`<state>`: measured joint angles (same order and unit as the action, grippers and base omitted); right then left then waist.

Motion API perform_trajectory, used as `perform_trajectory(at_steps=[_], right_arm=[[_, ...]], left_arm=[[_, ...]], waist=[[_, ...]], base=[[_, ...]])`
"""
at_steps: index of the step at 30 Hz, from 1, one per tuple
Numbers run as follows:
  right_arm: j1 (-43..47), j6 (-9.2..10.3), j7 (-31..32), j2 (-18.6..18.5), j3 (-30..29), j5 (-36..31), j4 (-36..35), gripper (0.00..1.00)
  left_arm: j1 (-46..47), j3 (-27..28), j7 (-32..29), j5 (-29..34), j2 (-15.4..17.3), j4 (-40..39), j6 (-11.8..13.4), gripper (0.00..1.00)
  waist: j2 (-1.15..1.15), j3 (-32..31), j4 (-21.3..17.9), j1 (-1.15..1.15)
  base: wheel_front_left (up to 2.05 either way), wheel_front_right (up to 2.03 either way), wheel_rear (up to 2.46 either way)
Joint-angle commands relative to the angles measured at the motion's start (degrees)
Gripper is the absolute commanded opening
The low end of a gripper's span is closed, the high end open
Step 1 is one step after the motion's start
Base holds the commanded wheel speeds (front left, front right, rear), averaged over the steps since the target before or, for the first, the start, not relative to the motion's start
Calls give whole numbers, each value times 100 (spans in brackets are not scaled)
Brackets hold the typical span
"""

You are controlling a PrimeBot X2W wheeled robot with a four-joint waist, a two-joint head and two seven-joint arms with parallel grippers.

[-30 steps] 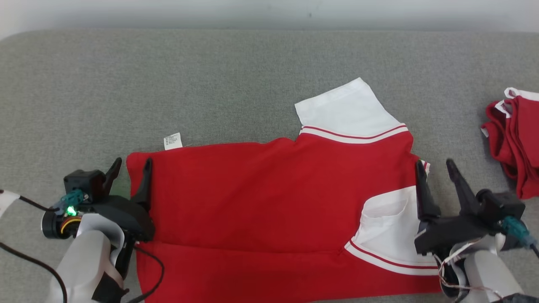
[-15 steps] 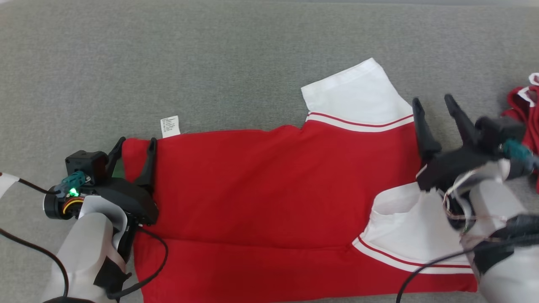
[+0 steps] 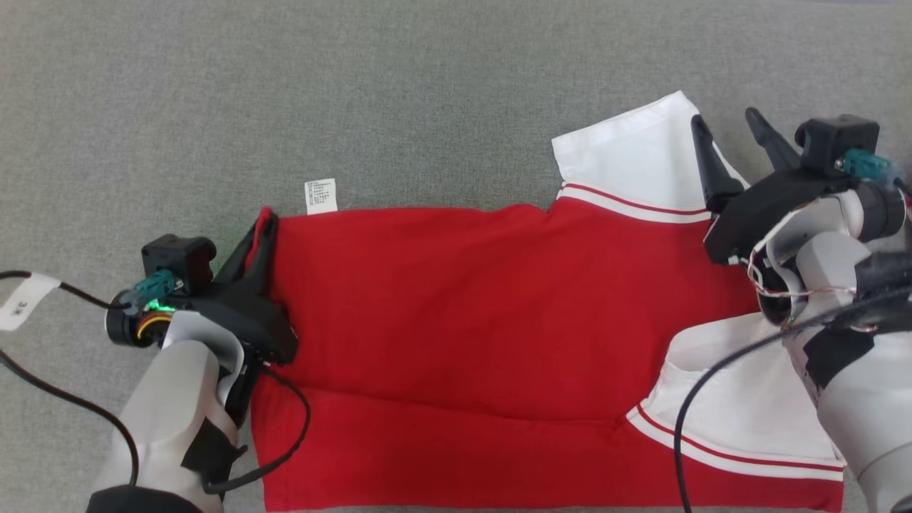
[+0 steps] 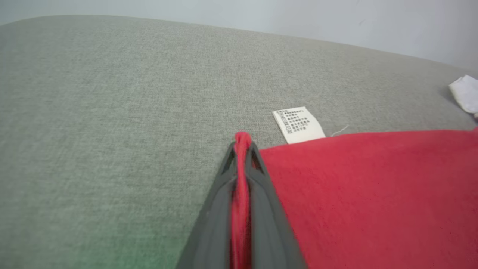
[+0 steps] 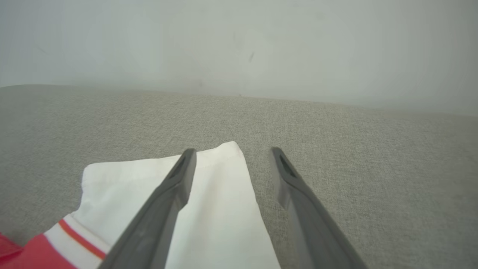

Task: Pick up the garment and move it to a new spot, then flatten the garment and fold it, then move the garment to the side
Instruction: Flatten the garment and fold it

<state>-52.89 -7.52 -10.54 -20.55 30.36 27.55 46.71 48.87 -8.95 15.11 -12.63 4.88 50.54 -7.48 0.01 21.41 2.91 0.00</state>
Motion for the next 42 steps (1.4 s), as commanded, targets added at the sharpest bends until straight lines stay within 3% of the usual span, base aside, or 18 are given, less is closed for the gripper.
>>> perform_trajectory(at_steps=[1, 8, 15, 25, 26, 27, 28, 29, 32, 42], right_arm=[[-152, 8, 56, -8, 70, 84, 111, 100], [-777, 8, 638, 80, 349, 480, 899, 100], [-1183, 8, 797, 44, 401, 569, 1599, 100], [-1440, 9, 1019, 31, 627, 620, 2065, 100], [-1443, 9, 1070, 30, 658, 626, 2099, 94], [-1464, 8, 1083, 24, 692, 616, 2139, 82], [-1478, 8, 1119, 26, 722, 621, 2173, 50], [-1482, 8, 1149, 36, 745, 651, 2202, 44], [-1515, 9, 1171, 39, 807, 703, 2239, 1], [-1347, 9, 542, -33, 1032, 938, 1977, 0]], left_arm=[[60, -45, 3, -71, 24, -63, 3, 0], [-14, -287, 3, -129, -16, -400, 3, 0], [-120, -529, 3, -217, -91, -516, 3, 0], [-30, -680, -1, -285, -136, -534, 3, 0], [-18, -695, -1, -295, -138, -539, 3, 0], [-5, -707, -1, -304, -138, -544, 3, 0], [4, -719, -1, -314, -140, -547, 3, 0], [11, -728, -1, -334, -142, -546, 3, 0], [24, -753, -1, -367, -148, -539, 3, 0], [-166, -617, 2, -284, -138, -639, 3, 0]], waist=[[-1, 38, 24, 0], [-1, 180, 150, 0], [-1, 261, 279, 0], [-1, 342, 362, 0], [-1, 353, 374, 0], [-1, 362, 384, 0], [-1, 366, 394, 0], [-1, 368, 403, 0], [-1, 365, 422, 0], [-1, 108, 336, 0]], base=[[0, 0, 0], [0, 0, 0], [0, 0, 0], [0, 0, 0], [0, 0, 0], [0, 0, 0], [0, 0, 0], [0, 0, 0], [0, 0, 0], [0, 0, 0]])
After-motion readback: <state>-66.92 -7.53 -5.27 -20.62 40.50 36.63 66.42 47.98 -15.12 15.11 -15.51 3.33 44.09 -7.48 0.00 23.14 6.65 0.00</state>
